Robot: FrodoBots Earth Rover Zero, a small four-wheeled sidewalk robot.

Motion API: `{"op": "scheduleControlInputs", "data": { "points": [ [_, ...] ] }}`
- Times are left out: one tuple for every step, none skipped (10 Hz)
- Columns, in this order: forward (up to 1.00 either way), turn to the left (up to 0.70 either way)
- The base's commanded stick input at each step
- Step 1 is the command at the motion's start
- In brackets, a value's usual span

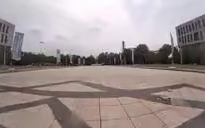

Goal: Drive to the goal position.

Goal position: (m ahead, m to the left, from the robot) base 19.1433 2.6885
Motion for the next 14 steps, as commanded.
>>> {"op": "scheduleControlInputs", "data": {
  "points": [
    [0.7,0.01],
    [0.7,0.01],
    [0.7,0.01],
    [0.7,0.01],
    [0.7,0.01],
    [0.7,0.01],
    [0.7,0.01],
    [0.7,0.01],
    [0.7,0.01],
    [0.7,0.01],
    [0.7,0.01],
    [0.7,0.01],
    [0.7,0.01],
    [0.7,0.01]
  ]
}}
